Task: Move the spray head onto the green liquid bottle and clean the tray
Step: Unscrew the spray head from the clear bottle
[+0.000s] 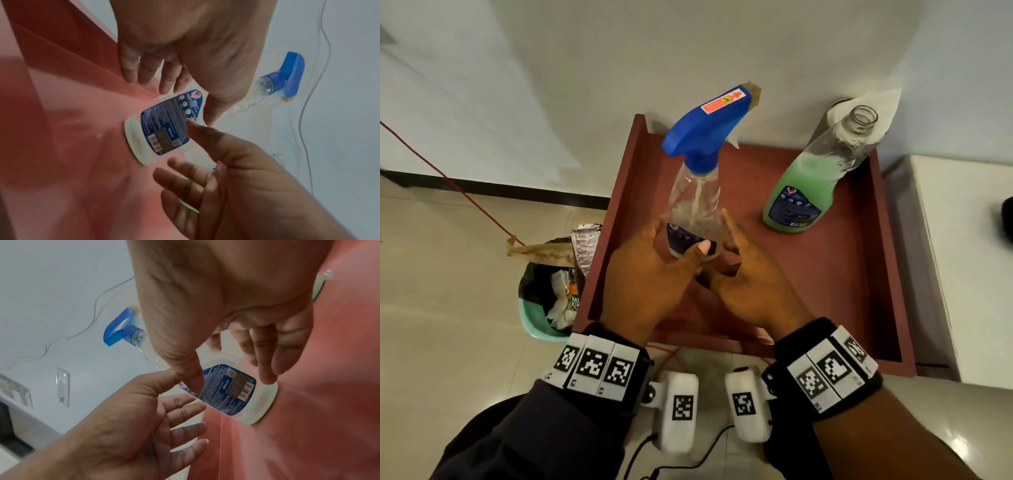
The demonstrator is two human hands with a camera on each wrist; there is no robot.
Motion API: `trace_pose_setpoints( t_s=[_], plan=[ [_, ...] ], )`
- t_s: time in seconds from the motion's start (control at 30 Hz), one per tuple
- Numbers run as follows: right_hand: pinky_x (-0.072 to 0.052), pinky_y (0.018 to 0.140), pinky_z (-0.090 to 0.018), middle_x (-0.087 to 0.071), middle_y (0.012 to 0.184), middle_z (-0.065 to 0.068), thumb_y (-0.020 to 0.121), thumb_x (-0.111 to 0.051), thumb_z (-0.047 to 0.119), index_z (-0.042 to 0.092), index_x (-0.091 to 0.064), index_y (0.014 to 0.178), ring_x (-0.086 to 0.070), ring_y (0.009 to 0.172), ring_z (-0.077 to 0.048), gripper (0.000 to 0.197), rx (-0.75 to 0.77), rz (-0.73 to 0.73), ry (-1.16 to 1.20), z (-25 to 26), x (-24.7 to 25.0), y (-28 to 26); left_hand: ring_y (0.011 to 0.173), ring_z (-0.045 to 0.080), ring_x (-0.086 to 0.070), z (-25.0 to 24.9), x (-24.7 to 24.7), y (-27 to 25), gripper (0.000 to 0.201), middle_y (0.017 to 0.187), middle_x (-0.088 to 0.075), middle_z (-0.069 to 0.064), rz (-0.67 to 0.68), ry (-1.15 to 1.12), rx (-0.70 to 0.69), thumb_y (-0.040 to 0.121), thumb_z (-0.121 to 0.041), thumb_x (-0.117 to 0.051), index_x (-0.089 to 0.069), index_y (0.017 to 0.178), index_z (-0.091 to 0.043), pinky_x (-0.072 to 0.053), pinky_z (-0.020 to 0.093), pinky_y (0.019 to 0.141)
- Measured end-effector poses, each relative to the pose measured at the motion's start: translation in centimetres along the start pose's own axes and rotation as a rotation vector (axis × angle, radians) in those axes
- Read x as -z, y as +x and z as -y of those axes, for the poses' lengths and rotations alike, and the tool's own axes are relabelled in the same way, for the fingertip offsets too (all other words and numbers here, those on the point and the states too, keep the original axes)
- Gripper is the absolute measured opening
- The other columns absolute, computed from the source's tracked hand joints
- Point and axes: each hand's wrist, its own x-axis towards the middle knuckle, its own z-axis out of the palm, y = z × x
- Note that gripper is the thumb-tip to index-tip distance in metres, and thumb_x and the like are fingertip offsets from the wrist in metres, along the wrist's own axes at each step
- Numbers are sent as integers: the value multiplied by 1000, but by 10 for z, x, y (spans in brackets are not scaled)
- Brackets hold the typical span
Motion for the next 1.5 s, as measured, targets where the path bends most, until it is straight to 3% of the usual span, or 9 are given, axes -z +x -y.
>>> trace_pose_setpoints(
  t_s=[0.1,0.2,0.37,0.57,0.7,0.9,1.1,1.4,1.5],
  plan=[
    [-54,86,-17,-66,120,21,81,-79,44,39,-47,145,-67,103,-3,72,36,-131,-169,5,8,-7,97,-2,-61,0,5,1,61,107,-68,-21,-1,124,14,71,-75,-74,-63,115,-34,-44,16,78],
    [-49,70,-15,-69,107,14,75,-75,54,32,-65,114,-64,88,-6,47,99,-241,-265,4,15,-10,84,-14,-58,-4,11,1,63,95,-66,-25,79,156,-62,63,-87,-66,-61,104,-39,-38,5,70],
    [-48,76,-6,-76,98,20,75,-85,42,32,-73,104,-67,98,9,33,87,-99,-69,4,21,-9,97,-11,-67,-9,17,0,49,101,-73,-22,72,-112,-182,77,-77,-66,-65,108,-38,-54,10,82],
    [-50,83,-13,-72,96,27,66,-91,45,41,-71,102,-66,98,11,42,115,28,-164,10,27,-15,98,15,-73,-18,18,-4,31,106,-75,-2,117,-545,-343,98,-17,-69,-60,125,-31,-59,28,88],
    [-58,91,-37,-75,113,10,76,-74,44,27,-69,120,-70,110,-9,48,308,-146,104,46,37,-29,96,28,-74,-19,13,-7,40,106,-75,12,148,-510,-351,92,-36,-71,-60,129,-30,-61,50,86],
    [-58,80,-59,-78,95,-2,76,-87,35,16,-74,99,-75,91,-29,32,418,-486,284,73,23,-35,110,24,-72,-22,-1,-13,43,118,-74,1,97,-489,-417,97,-34,-63,-60,138,-21,-58,51,94],
    [-61,83,-42,-79,95,7,75,-89,37,19,-76,102,-75,91,-15,35,336,-518,194,76,17,-37,112,7,-72,-21,-5,-14,36,117,-74,-18,140,-478,-434,100,-25,-58,-56,135,-35,-57,26,92],
    [-48,81,-11,-75,95,15,88,-77,39,22,-76,107,-69,91,1,26,427,-606,-20,80,5,-40,107,18,-74,-18,-3,-15,35,114,-76,-3,193,-622,-403,99,-28,-56,-59,134,-33,-59,35,92],
    [-43,81,-8,-70,96,11,91,-70,32,16,-75,111,-63,91,5,26,448,-563,-77,78,7,-36,100,14,-73,-15,-3,-13,41,108,-77,-4,193,-654,-374,97,-27,-60,-63,136,-15,-58,31,86]
  ],
)
